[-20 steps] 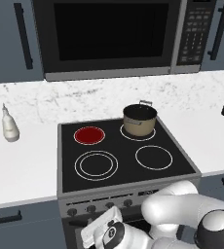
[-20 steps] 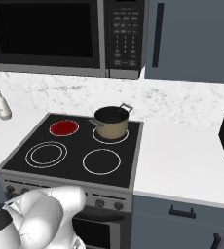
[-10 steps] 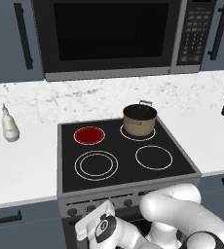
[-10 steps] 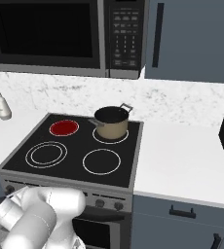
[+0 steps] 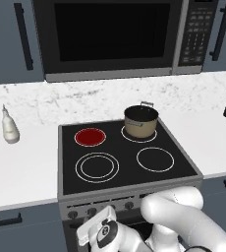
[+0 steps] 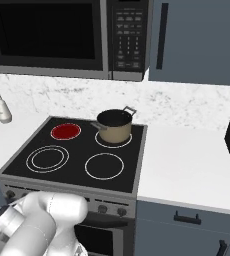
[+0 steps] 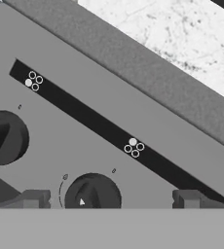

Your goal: Turn off the rear left burner of the stove.

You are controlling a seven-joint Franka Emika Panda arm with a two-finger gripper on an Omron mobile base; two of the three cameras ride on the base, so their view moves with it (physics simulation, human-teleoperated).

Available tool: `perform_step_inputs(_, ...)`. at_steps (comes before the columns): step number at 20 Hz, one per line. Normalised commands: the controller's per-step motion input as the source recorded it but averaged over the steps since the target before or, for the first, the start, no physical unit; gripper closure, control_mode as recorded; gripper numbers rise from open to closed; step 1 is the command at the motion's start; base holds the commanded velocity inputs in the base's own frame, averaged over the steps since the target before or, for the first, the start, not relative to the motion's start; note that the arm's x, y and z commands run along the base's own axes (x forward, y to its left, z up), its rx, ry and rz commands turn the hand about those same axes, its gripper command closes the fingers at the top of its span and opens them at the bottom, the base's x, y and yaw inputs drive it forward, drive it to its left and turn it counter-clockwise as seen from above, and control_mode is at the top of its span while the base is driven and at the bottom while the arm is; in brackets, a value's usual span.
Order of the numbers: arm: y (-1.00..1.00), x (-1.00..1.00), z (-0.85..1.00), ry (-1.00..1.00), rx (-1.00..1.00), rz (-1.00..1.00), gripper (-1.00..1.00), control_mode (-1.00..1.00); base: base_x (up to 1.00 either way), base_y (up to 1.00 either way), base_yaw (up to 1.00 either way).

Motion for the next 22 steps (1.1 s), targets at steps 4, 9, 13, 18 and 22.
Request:
perform_step_inputs(4, 0.0, 0.02, -0.1, 0.0, 0.0, 0.0, -1.0, -1.0, 0.0, 0.0, 0.0)
perform_step_inputs(9, 0.0, 0.11, -0.16, 0.0, 0.0, 0.0, -1.0, -1.0, 0.0, 0.0, 0.0)
perform_step_inputs(13, 0.0, 0.16, -0.16, 0.0, 0.0, 0.0, -1.0, -1.0, 0.0, 0.0, 0.0)
perform_step_inputs(18, 0.03, 0.21, -0.03, 0.01, 0.0, 0.0, -1.0, -1.0, 0.0, 0.0, 0.0)
perform_step_inputs(22, 0.16, 0.03, 0.0, 0.01, 0.0, 0.0, -1.0, -1.0, 0.0, 0.0, 0.0)
